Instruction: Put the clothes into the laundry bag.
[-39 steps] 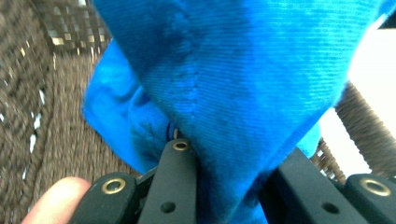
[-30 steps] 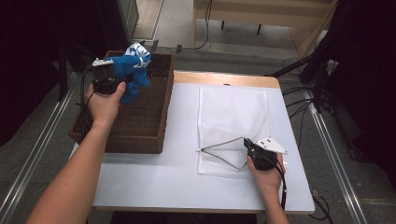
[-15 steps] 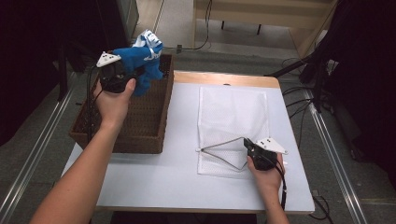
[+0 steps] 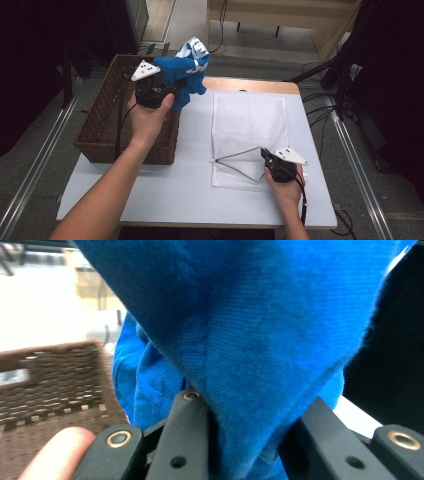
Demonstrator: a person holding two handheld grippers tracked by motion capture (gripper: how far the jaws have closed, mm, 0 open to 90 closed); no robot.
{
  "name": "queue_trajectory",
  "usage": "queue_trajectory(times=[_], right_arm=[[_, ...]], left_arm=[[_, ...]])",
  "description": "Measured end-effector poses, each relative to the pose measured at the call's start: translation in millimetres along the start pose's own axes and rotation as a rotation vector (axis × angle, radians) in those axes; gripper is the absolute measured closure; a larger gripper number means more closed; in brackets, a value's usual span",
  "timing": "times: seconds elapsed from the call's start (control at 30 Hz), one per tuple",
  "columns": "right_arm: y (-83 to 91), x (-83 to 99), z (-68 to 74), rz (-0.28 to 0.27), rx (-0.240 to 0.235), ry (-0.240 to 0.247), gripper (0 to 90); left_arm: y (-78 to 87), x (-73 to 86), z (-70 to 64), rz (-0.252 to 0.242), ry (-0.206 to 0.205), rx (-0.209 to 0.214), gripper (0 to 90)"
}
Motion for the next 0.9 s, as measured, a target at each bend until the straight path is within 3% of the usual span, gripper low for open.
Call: queue_trajectory(times=[0.07, 0.2, 0.23, 0.4, 0.73, 0.8, 0.9], right_arm=[[0.0, -0.1, 0.1, -0.001, 0.000, -0.002, 89.5], [1.0, -0.4, 1.2, -0.005, -0.003, 0.001, 89.5], [1.0, -0.4, 1.2, -0.005, -0.003, 0.001, 89.5], [4.4, -1.9, -0.2, -0.027, -0.013, -0.012, 89.6], [9.1, -4.7, -4.7, -0.043, -0.043, -0.058, 89.5], [9.2, -5.0, -4.9, -0.043, -0.050, -0.061, 89.5], [9.4, -5.4, -4.6, -0.037, -0.056, -0.062, 89.5]], left_arm=[[-0.2, 1.5, -5.5, 0.002, -0.004, 0.009, 80.1], [-2.8, 16.8, -31.0, 0.026, -0.007, 0.061, 80.1], [-2.8, 16.8, -31.0, 0.026, -0.007, 0.061, 80.0], [-7.7, 42.3, -56.9, 0.066, 0.014, 0.124, 80.0], [-0.2, 81.3, -84.4, 0.136, 0.007, 0.204, 79.7], [4.3, 97.7, -91.7, 0.162, 0.018, 0.232, 79.7], [8.3, 109.8, -96.1, 0.181, 0.033, 0.256, 79.6]])
Point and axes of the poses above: each handheld gripper's, and its own axes: y roughly backward along the jaws, x roughly out of its underside, z roughly to its left, the point moved 5 cm from there along -y, roughly forward along the jaws, and after that the axes turned 9 degrees about -x, right-handed, at the moved point
